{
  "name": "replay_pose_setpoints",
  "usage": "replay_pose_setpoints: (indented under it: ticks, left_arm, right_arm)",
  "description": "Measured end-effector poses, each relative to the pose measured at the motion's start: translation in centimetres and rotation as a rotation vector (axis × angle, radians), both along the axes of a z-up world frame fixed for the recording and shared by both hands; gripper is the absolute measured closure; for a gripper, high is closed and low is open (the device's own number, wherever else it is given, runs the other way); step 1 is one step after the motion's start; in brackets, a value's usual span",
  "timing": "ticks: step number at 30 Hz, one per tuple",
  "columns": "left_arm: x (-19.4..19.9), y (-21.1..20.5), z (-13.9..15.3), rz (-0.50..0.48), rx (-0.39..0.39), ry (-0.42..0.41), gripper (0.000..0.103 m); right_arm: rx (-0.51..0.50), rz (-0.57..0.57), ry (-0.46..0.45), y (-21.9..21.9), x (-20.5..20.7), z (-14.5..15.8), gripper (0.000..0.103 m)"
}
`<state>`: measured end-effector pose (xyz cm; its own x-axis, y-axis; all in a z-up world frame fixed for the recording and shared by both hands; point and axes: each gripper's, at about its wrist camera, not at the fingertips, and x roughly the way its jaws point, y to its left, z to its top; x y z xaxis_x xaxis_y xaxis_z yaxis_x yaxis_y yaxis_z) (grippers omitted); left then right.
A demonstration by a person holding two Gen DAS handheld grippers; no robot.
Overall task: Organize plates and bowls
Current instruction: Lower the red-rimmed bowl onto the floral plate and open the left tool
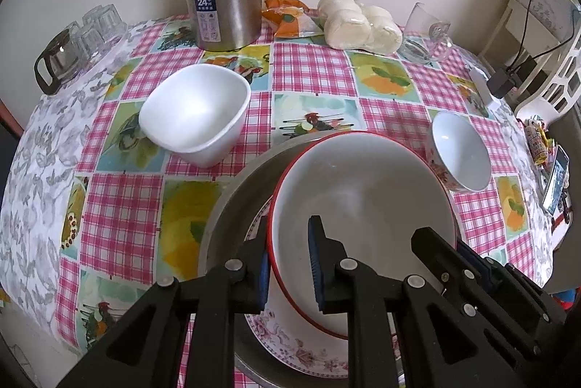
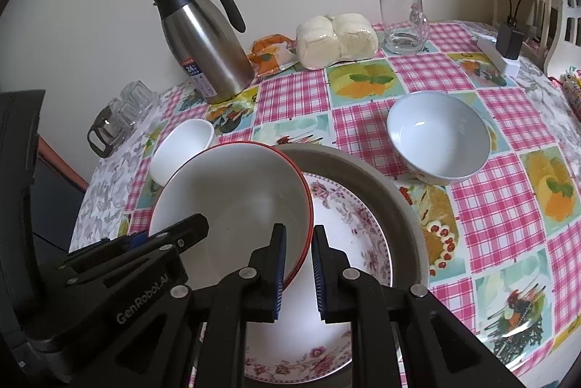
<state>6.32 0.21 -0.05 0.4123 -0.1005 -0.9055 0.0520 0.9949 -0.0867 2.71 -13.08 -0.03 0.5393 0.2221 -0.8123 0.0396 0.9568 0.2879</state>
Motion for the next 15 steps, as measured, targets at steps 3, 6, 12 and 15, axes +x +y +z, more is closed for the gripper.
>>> replay_pose_setpoints:
  ticks: [3, 6, 12, 15]
  left_arm:
    - [0.2, 0.2, -0.2, 0.005, -0.004, 0.011, 0.085]
    - [0.3, 0.3, -0.5, 0.009, -0.005, 0.024, 0.085]
    - [0.5, 0.3, -1.1, 0.013, -0.013, 0.054, 0.085]
    - [0.6, 0.2, -1.2, 0.013, -0.011, 0.064, 0.085]
  right_arm:
    - [0.0, -0.003, 0.007, 0.1, 0.2, -0.2, 0.087]
    - [0.002, -0.003, 0.017, 0.2, 0.3, -0.4, 0.087]
    - [0.001, -0.01, 0.036, 0.3, 0.5, -0.9, 0.087]
    - [0.003, -0.011, 0.044, 0.2, 0.6, -1.1, 0.087]
